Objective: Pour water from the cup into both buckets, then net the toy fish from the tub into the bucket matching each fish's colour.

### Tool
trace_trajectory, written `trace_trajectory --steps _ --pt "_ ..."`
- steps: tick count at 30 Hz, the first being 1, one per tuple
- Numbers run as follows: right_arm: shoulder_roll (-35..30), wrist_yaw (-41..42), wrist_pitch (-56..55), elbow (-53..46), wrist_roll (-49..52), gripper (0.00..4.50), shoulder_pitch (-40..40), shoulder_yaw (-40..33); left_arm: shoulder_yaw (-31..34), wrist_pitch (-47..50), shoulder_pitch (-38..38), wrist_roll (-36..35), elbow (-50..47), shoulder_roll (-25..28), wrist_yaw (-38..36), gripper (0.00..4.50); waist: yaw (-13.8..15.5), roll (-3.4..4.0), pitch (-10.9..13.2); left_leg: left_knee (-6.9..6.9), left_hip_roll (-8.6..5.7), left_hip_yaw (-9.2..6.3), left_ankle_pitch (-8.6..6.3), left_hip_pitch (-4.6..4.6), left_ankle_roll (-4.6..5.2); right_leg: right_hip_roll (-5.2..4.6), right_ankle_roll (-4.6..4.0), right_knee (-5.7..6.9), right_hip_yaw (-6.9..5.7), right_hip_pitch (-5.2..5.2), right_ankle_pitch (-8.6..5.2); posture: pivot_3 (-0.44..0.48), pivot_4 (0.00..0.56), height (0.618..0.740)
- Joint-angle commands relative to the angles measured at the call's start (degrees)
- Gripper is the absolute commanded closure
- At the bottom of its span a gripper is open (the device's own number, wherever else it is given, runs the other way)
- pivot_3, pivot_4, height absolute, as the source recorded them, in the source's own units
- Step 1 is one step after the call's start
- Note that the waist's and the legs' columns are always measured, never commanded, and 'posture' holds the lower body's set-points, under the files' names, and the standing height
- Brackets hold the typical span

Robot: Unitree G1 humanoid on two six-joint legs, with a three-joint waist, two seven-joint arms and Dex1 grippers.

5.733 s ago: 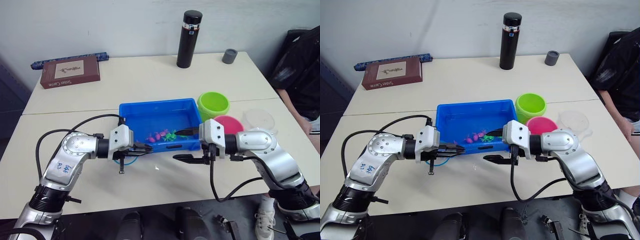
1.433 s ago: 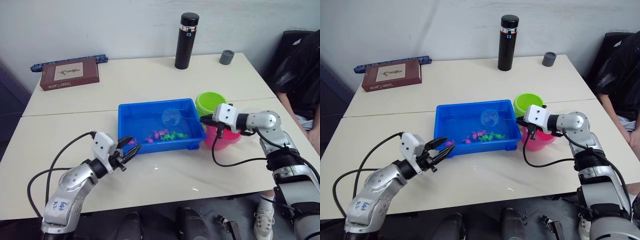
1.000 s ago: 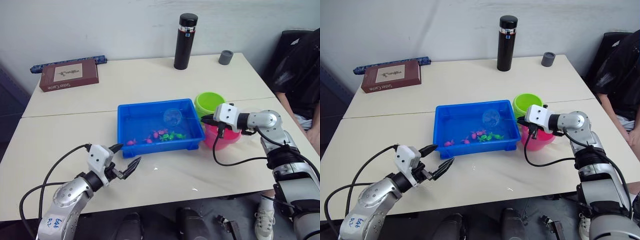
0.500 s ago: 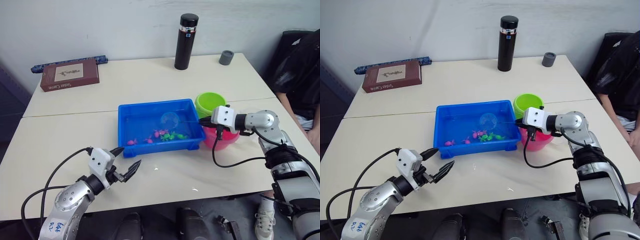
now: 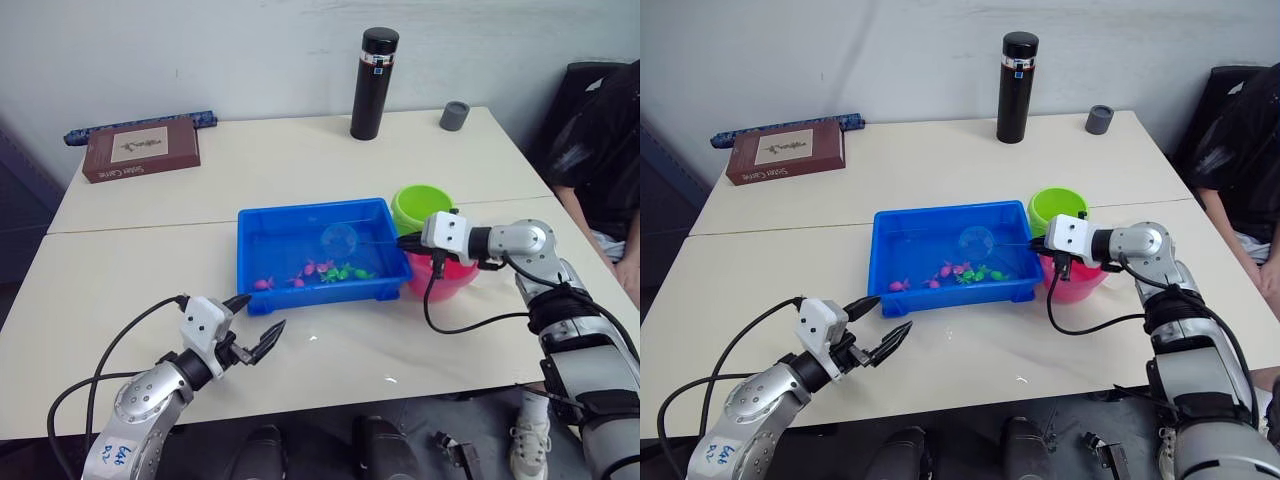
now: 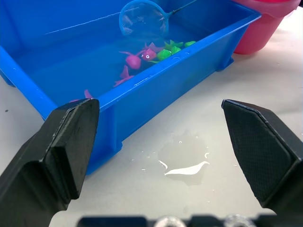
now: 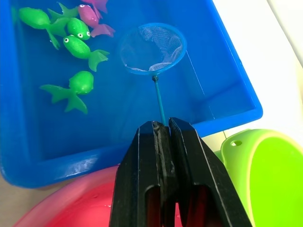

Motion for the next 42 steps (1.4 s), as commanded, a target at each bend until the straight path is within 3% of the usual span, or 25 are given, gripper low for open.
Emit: trace_trajectory --steps 1,16,27,42 --pt "-0.7 0.1 -0.9 2.8 -2.5 4.50 0.2 1.3 -0.1 -1.3 0.2 0.1 -1.7 -0.2 0.0 0.04 0.0 0.00 0.0 0.00 0.00 0.00 0.00 0.00 0.00 -0.02 0.00 0.00 0.00 0.00 0.00 0.000 0.150 0.740" --pt "-1.1 3.2 -3.4 3.1 -3.1 4.50 -0.4 2.5 -0.8 -1.9 -0.3 0.1 -0.9 -0.2 -0.3 0.04 0.0 -0.01 0.0 -0.01 0.01 -0.08 0.00 0.04 0.01 -0.08 -0.03 -0.03 -0.03 0.07 -0.01 0.000 0.150 0.740" --pt "0.3 7.5 0.4 -3.3 0.5 4.50 1.1 1.6 -1.7 -2.1 -0.6 0.2 -0.5 -0.5 -0.1 0.04 0.0 -0.01 0.0 -0.09 0.04 -0.22 0.01 0.04 0.02 -0.16 -0.03 -0.07 -0.03 0.05 -0.01 0.000 0.150 0.740" --pt "-0.3 7.2 3.3 -8.1 1.5 4.50 1.2 0.6 -2.7 -2.0 -1.3 0.2 -0.3 -0.6 -0.1 0.04 0.0 -0.01 0.0 -0.23 0.00 -0.20 0.02 0.03 0.04 -0.21 -0.02 -0.18 -0.04 0.00 -0.01 0.000 0.150 0.740"
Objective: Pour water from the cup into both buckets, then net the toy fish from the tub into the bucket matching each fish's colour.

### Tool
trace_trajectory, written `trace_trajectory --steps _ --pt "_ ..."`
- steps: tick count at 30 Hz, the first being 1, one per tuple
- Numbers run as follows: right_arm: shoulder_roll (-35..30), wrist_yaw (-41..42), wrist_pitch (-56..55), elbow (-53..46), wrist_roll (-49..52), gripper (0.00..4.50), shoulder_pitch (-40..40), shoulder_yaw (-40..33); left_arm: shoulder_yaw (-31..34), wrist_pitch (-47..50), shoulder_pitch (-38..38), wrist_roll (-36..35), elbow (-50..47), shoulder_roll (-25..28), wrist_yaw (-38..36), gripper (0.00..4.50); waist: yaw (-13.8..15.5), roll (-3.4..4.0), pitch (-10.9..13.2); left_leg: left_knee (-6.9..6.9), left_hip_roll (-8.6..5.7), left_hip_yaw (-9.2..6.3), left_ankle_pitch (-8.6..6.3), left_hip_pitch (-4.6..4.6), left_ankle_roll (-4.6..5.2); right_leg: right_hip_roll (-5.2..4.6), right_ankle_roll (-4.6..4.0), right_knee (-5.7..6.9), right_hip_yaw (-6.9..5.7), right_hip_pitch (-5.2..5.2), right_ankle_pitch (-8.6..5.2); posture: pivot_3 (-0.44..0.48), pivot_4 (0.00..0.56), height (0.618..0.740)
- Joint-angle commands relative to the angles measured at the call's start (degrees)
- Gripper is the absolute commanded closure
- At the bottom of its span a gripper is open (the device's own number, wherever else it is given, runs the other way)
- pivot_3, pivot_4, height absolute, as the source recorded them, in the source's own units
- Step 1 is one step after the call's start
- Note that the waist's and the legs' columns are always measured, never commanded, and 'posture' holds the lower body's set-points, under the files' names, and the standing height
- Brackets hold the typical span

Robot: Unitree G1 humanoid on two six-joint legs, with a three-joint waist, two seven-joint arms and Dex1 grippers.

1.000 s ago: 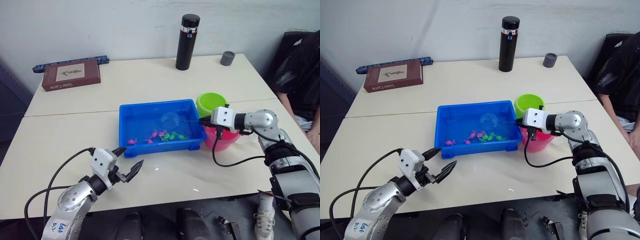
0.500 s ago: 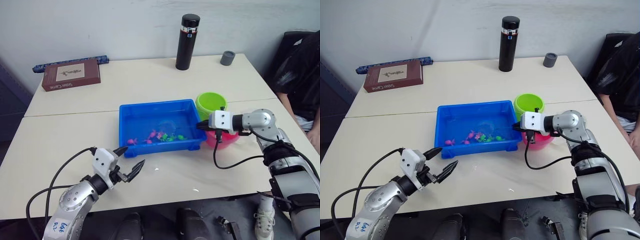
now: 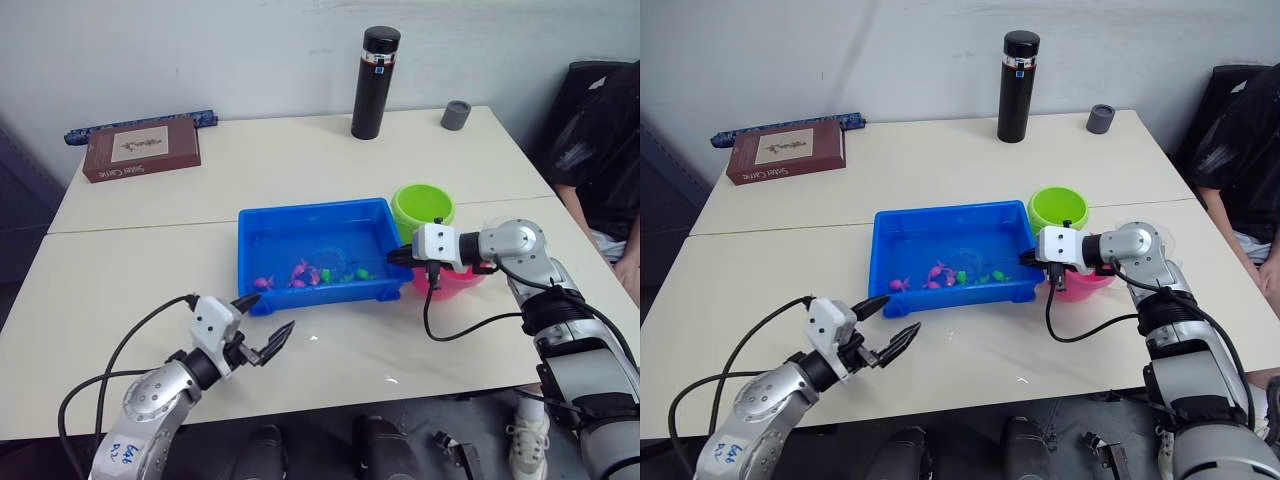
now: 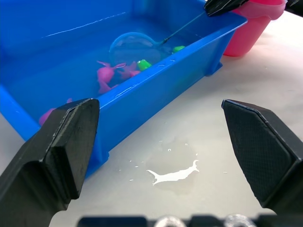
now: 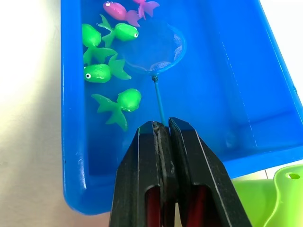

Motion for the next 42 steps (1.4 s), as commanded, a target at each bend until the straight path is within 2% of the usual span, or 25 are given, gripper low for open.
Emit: trace_trajectory --steps 1,17,32,40,42 --pt "-1.0 0.0 0.5 -2.1 0.8 4.50 -0.5 -1.2 -0.3 -1.0 -0.6 0.2 -0.4 -0.4 -0.1 0.04 0.0 0.00 0.0 -0.01 0.00 0.00 0.00 0.00 0.00 0.00 0.00 0.00 0.00 0.00 0.00 0.000 0.150 0.740" --pt "-2.6 3.5 6.6 -12.0 4.4 4.50 0.6 -1.8 -1.1 -0.9 -1.0 0.1 -0.2 -0.4 -0.3 0.04 0.0 0.02 0.0 -0.09 0.00 0.02 -0.01 -0.03 -0.01 0.05 0.01 -0.05 0.00 -0.07 0.00 0.000 0.150 0.740" --pt "-3.2 -2.4 2.5 -4.9 0.9 4.50 -4.8 -1.6 -2.0 -0.8 -1.8 0.2 0.3 -0.9 -0.3 0.04 0.0 0.03 0.0 -0.10 -0.04 0.05 -0.01 -0.03 -0.01 0.06 -0.01 -0.09 0.01 -0.09 0.00 0.000 0.150 0.740" --pt "-4.4 0.1 3.6 -8.6 2.5 4.50 -6.3 -1.9 -2.3 -0.8 -2.5 0.2 1.0 -1.0 -0.4 0.04 0.0 0.03 0.0 -0.11 -0.04 0.05 -0.01 -0.05 -0.01 0.07 0.01 -0.10 0.01 -0.10 0.00 0.000 0.150 0.740" --pt "-4.5 1.9 7.0 -10.7 3.9 4.50 -6.7 -2.1 -2.3 -0.8 -2.5 0.2 1.0 -1.0 -0.4 0.04 0.0 0.03 0.0 -0.11 -0.03 0.05 -0.01 -0.06 -0.01 0.06 0.01 -0.11 0.01 -0.10 0.01 0.000 0.150 0.740"
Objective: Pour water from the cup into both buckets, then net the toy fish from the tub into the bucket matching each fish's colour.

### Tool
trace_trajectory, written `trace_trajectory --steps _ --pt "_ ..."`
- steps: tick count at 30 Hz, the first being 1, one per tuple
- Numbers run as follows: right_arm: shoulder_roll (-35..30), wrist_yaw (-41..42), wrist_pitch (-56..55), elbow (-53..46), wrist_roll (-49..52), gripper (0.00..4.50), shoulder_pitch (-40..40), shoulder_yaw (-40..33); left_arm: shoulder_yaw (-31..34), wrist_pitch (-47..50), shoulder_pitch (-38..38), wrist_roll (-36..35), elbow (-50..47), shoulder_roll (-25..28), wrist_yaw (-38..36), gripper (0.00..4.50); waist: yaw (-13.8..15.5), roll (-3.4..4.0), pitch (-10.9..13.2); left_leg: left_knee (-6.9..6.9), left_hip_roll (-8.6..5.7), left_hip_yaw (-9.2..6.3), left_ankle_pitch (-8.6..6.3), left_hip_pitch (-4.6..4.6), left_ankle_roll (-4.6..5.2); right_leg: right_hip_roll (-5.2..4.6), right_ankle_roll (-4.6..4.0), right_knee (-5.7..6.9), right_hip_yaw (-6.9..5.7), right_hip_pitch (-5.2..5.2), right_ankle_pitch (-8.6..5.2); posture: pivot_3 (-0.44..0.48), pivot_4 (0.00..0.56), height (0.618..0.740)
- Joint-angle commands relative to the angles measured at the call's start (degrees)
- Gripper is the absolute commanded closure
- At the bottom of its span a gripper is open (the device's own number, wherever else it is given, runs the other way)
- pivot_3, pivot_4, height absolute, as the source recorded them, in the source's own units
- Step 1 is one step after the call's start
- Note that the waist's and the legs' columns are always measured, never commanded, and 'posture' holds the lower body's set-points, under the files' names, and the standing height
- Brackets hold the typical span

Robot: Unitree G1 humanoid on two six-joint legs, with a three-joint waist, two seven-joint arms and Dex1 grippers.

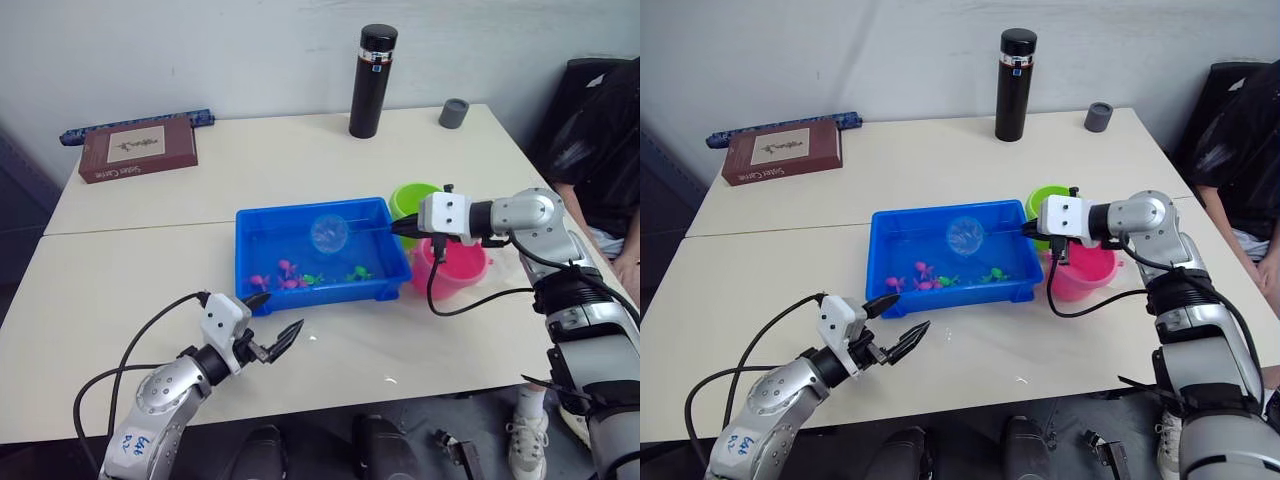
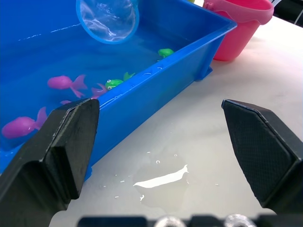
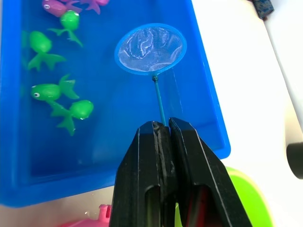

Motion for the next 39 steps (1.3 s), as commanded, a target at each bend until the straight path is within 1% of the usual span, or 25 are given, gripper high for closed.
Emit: trace_trajectory --steps 1,8,14,22,32,39 --pt "-1.7 3.7 5.2 -6.0 3.6 4.50 -2.3 -2.1 -0.1 -0.9 -0.2 0.2 -0.7 0.0 -0.5 0.04 -0.1 0.00 0.0 0.00 0.00 0.00 0.00 0.00 0.00 0.00 0.00 0.00 0.00 0.00 0.00 0.000 0.150 0.740" --pt "-3.0 9.2 17.7 -14.7 6.4 4.50 -3.3 -1.4 -0.4 -1.1 -0.3 0.3 -0.3 -0.1 -0.7 0.04 0.0 0.03 0.0 -0.01 0.10 -0.04 -0.01 0.00 -0.01 -0.02 -0.01 0.02 -0.02 -0.03 -0.01 0.000 0.150 0.740" --pt "-4.9 11.3 25.1 -19.1 4.6 4.50 -3.1 0.1 -0.6 -1.3 -0.5 0.6 -0.1 -0.5 -0.5 0.04 0.1 0.03 0.0 -0.04 0.01 -0.04 -0.05 -0.06 0.07 -0.26 -0.03 -0.08 -0.05 -0.03 -0.01 0.000 0.150 0.740" --pt "-4.9 11.8 32.7 -23.9 2.3 4.50 -3.3 2.2 -0.8 -1.4 -0.5 1.0 -0.1 -1.1 -0.4 0.04 0.0 0.04 0.0 -0.07 0.00 -0.02 -0.09 -0.11 0.12 -0.29 -0.02 -0.16 -0.06 -0.07 -0.01 0.000 0.150 0.740" --pt "-2.7 11.9 44.1 -34.9 5.2 4.50 -0.5 3.4 -1.0 -1.4 0.0 1.6 -0.6 -1.8 0.2 0.04 0.1 0.04 0.0 -0.05 -0.01 -0.03 -0.10 -0.13 0.12 -0.28 -0.02 -0.17 -0.08 -0.07 -0.01 0.000 0.150 0.740" --pt "-1.8 10.3 46.7 -38.1 5.6 4.50 2.3 4.4 -1.0 -1.3 -0.1 2.0 -0.6 -2.3 0.2 0.04 0.1 0.04 0.0 -0.05 -0.01 -0.04 -0.09 -0.13 0.12 -0.28 -0.02 -0.17 -0.08 -0.07 -0.01 0.000 0.150 0.740"
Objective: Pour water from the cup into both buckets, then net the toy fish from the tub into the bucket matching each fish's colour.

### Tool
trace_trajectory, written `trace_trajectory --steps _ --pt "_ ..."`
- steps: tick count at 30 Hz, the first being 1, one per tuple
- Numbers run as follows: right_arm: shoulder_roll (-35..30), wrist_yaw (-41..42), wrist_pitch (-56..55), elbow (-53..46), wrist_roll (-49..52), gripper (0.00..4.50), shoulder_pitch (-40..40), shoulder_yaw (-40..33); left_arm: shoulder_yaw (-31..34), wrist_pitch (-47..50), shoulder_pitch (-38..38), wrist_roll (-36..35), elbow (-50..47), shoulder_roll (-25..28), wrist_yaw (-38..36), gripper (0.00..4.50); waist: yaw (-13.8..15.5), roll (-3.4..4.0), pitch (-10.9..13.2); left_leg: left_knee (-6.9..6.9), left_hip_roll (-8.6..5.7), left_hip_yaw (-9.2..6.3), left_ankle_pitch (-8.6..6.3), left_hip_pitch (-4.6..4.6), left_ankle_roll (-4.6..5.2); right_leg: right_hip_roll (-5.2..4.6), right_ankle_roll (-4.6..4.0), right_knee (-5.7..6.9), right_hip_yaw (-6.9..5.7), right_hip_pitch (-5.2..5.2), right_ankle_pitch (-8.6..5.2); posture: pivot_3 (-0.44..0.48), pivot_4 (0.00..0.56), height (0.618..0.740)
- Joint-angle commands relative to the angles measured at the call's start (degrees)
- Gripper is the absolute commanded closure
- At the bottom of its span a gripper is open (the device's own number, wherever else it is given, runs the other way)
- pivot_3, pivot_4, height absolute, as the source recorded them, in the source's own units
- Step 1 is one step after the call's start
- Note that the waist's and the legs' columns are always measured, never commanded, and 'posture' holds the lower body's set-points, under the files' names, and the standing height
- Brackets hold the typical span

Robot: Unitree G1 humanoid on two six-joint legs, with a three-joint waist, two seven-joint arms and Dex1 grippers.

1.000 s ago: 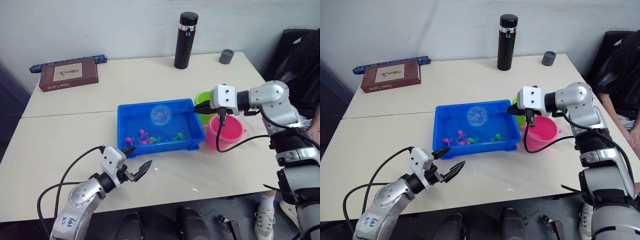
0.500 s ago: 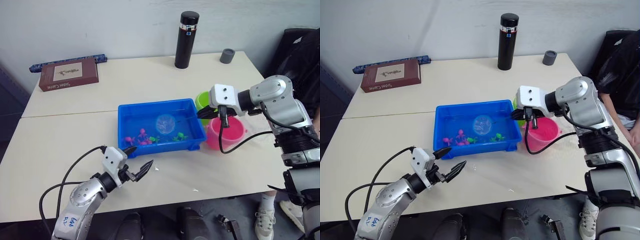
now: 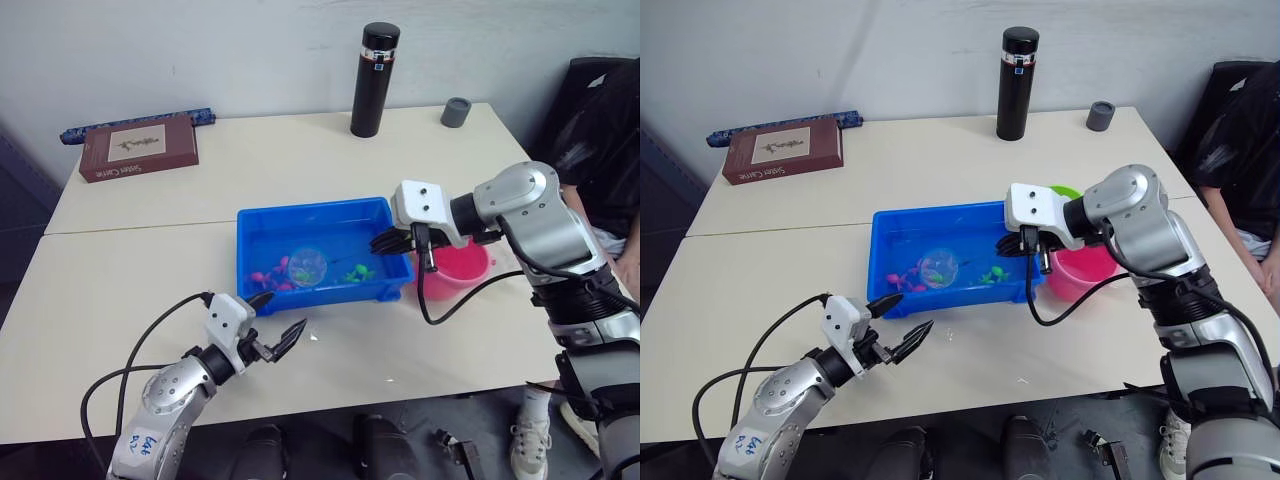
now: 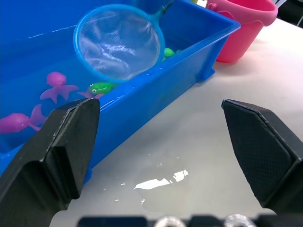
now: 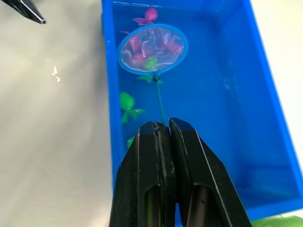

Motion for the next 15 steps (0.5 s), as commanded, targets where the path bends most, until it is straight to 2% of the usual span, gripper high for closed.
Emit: trace_trajectory --steps 1,15 --pt "0.6 -1.3 0.2 -2.1 0.8 4.50 1.0 -0.1 -0.4 -0.8 0.1 0.2 -1.1 -0.2 0.2 0.04 0.0 0.00 0.0 0.00 0.00 0.00 0.00 0.00 0.00 0.01 0.00 0.00 0.00 0.00 0.00 0.000 0.150 0.740" --pt "3.0 -5.7 -5.9 8.5 -2.4 4.50 1.1 0.4 -0.7 -0.6 0.2 0.4 -1.6 -0.7 0.6 0.04 0.0 0.00 0.0 0.01 -0.06 0.03 0.00 0.00 0.00 0.10 0.02 0.00 0.00 0.00 0.01 0.000 0.150 0.740"
